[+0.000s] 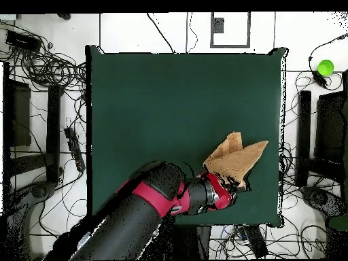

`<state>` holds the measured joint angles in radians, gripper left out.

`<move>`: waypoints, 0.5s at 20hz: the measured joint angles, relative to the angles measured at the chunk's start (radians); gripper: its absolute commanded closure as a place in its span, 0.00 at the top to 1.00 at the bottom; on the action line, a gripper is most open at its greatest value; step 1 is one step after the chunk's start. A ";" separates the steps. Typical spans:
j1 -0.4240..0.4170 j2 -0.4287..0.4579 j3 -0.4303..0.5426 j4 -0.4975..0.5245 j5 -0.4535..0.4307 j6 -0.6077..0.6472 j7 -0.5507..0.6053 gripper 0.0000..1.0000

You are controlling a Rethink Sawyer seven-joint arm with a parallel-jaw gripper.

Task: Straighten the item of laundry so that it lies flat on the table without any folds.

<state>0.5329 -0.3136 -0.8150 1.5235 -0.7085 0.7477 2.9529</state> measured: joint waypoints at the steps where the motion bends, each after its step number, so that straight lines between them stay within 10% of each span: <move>1: 0.006 -0.006 0.000 -0.006 -0.004 0.006 -0.001 0.00; 10: 0.029 -0.053 0.000 -0.025 -0.028 0.020 -0.001 0.00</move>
<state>0.5621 -0.3666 -0.8145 1.4989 -0.7362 0.7682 2.9515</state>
